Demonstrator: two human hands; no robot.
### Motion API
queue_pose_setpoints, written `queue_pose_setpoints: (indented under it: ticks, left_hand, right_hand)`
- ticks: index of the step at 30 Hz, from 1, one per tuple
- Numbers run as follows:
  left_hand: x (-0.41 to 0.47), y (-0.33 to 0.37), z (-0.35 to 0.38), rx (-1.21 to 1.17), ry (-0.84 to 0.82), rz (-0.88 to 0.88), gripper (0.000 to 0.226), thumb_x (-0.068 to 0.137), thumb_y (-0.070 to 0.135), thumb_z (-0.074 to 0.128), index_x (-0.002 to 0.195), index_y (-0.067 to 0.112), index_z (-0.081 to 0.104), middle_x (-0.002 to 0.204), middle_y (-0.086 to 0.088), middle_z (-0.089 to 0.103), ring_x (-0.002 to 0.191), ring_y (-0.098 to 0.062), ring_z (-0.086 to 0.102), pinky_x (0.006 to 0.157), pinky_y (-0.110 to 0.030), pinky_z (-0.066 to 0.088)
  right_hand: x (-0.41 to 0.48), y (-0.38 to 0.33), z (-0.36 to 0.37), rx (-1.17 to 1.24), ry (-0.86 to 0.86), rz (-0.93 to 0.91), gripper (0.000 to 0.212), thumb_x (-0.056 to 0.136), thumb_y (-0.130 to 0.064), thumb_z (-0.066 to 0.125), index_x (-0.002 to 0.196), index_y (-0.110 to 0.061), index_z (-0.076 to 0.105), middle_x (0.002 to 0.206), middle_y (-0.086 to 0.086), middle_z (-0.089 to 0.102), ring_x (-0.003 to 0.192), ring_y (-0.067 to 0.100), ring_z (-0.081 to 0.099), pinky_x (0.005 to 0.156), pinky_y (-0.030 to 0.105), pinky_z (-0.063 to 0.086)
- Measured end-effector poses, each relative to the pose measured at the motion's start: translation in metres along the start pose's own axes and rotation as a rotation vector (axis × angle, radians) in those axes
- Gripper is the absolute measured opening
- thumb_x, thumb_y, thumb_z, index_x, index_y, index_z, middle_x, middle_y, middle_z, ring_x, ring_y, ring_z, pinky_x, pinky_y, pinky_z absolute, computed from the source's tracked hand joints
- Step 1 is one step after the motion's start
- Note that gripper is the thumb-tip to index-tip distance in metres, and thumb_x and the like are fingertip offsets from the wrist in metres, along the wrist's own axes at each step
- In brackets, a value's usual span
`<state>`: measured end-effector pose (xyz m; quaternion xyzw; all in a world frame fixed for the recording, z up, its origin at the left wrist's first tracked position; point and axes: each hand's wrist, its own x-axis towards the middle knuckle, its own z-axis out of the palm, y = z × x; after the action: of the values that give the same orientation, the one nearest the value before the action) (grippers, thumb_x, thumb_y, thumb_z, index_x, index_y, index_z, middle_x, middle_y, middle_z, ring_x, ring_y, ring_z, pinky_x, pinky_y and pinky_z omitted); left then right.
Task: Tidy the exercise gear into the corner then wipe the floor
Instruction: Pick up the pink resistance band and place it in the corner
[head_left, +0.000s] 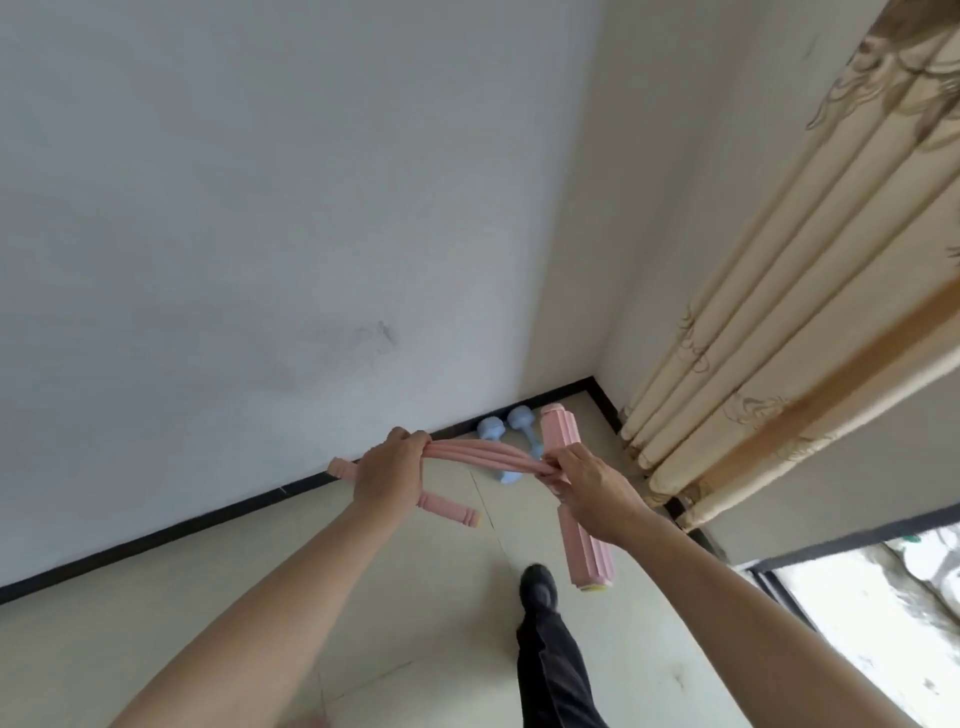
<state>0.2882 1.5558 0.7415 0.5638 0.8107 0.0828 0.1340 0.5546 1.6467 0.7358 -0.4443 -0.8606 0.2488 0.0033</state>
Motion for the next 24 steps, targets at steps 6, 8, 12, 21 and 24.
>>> queue_pose_setpoints:
  ticks: [6,8,12,21,24]
  left_hand:
    - [0.1,0.011,0.045,-0.145,-0.064,-0.105,0.029,0.087,0.0,0.057,0.113,0.011,0.065,0.112,-0.008,0.058,0.092,-0.028,0.062,0.076,-0.031,0.047]
    - [0.131,0.009,0.064,-0.153,-0.094,-0.099,0.027,0.084,-0.003,0.059,0.107,0.007,0.067,0.11,-0.012,0.061,0.095,-0.032,0.063,0.08,-0.035,0.05]
    - [0.179,0.004,0.101,-0.092,-0.126,-0.134,0.03,0.083,0.0,0.06,0.108,0.012,0.071,0.109,-0.009,0.064,0.097,-0.029,0.063,0.079,-0.036,0.051]
    - [0.264,-0.069,0.285,-0.077,-0.274,-0.217,0.026,0.095,0.009,0.052,0.119,0.011,0.062,0.109,-0.006,0.056,0.069,-0.014,0.048,0.065,-0.022,0.04]
    - [0.283,-0.103,0.361,-0.129,-0.277,-0.199,0.026,0.097,0.009,0.05,0.121,0.009,0.061,0.113,-0.008,0.055,0.071,-0.009,0.045,0.068,-0.011,0.036]
  right_hand:
    - [0.127,0.062,0.019,0.124,-0.158,-0.042,0.025,0.102,-0.022,0.054,0.126,-0.019,0.057,0.124,-0.001,0.056,0.108,0.024,0.059,0.09,0.037,0.048]
    - [0.162,0.077,0.029,0.128,-0.231,-0.051,0.027,0.101,-0.015,0.053,0.128,-0.018,0.055,0.126,0.0,0.055,0.109,0.025,0.06,0.091,0.037,0.048]
    - [0.215,0.109,0.06,0.158,-0.338,-0.043,0.036,0.098,-0.006,0.053,0.131,-0.018,0.055,0.13,-0.001,0.055,0.114,0.023,0.058,0.094,0.033,0.044]
    - [0.308,0.185,0.235,0.238,-0.452,0.098,0.032,0.099,-0.011,0.055,0.13,-0.018,0.055,0.126,-0.002,0.054,0.11,0.021,0.057,0.094,0.031,0.044]
    - [0.333,0.211,0.314,0.248,-0.472,0.116,0.034,0.098,-0.008,0.055,0.131,-0.015,0.055,0.127,0.001,0.053,0.112,0.023,0.057,0.093,0.031,0.043]
